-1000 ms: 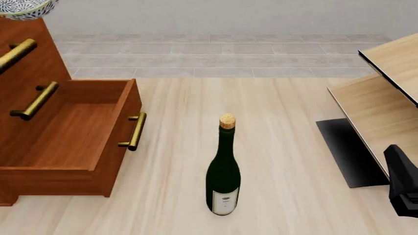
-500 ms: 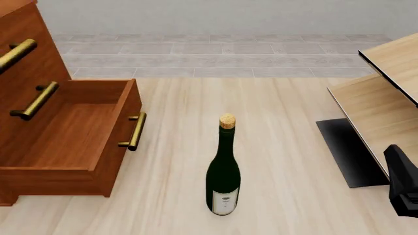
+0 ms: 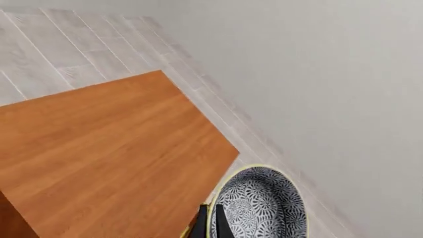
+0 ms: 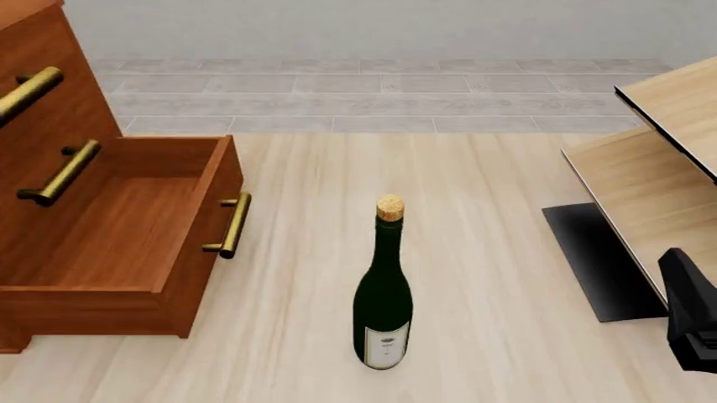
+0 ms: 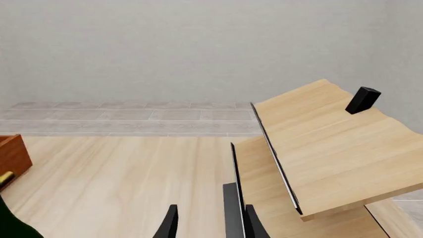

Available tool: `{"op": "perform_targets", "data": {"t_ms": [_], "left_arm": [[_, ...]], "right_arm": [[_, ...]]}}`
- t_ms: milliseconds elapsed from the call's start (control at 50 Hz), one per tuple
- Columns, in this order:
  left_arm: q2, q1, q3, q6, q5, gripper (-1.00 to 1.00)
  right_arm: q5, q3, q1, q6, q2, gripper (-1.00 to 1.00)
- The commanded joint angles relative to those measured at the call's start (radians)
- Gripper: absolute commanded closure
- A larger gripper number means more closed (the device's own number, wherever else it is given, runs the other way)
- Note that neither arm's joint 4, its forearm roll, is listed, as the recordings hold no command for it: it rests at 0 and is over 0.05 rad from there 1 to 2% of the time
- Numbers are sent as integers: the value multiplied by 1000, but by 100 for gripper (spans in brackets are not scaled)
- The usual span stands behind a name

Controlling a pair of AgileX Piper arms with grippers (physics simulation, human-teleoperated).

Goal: Put the bowl on top of the cabinet.

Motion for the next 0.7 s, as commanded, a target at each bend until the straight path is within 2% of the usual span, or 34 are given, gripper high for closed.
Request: {"op": "perform_targets", "data": {"t_ms": [20, 240, 420, 700], "left_arm": [[6, 44, -30, -42, 18, 100], [31, 87, -51, -84, 27, 100], [51, 144, -50, -71, 8, 100], [91, 182, -47, -67, -15, 100]], "right_arm": [[0, 0, 0, 0, 0, -100], [0, 0, 0, 0, 0, -100], [0, 0, 0, 0, 0, -100], [0, 0, 0, 0, 0, -100]]}}
